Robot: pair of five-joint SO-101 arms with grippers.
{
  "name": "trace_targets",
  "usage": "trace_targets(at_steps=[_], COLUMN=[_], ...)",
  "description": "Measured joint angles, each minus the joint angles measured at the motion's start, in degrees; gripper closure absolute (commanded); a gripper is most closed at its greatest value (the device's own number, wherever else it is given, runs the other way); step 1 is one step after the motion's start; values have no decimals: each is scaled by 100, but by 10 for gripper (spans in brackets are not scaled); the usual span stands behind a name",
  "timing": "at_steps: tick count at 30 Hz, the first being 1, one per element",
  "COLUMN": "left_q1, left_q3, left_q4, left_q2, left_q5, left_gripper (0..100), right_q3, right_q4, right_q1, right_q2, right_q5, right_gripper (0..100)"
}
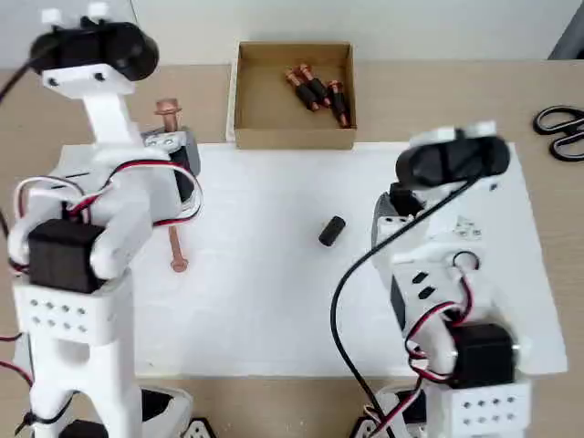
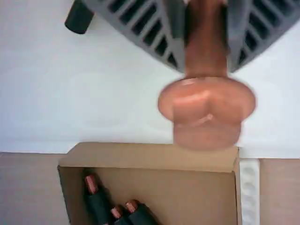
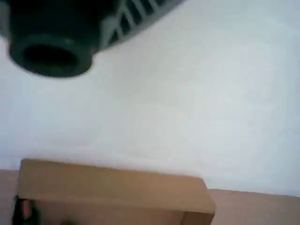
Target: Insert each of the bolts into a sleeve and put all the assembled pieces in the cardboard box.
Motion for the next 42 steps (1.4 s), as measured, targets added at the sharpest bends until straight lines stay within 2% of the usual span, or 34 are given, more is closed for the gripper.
trace_targets(at_steps=[4, 9, 15, 18, 25, 29, 36, 42], left_q1=[281, 835, 1020, 1055, 1073, 1301, 1785, 1785], left_q3=[519, 967, 1037, 1134, 2198, 2541, 2558, 2646], left_q4=[-730, -1459, -1960, -2013, -2673, -3015, -3086, -3086], left_q2=[0, 0, 0, 0, 0, 9, 9, -237], left_q5=[0, 53, 747, 844, 870, 1046, 1196, 1662], left_gripper=[994, 994, 994, 994, 994, 994, 994, 994], right_q3=[1363, 2189, 2251, 2242, 2259, 2259, 2303, 2338], right_q4=[-1046, -1407, -1407, -1424, -1442, -1442, -1442, -1442], right_q1=[-105, -703, -1459, -1705, -1855, -2013, -2066, -2075], right_q2=[-695, -1081, -1081, -1081, -1081, -1081, -1081, -1081], right_q5=[9, 123, 141, 141, 141, 141, 141, 141], right_gripper=[995, 995, 995, 995, 995, 995, 995, 995])
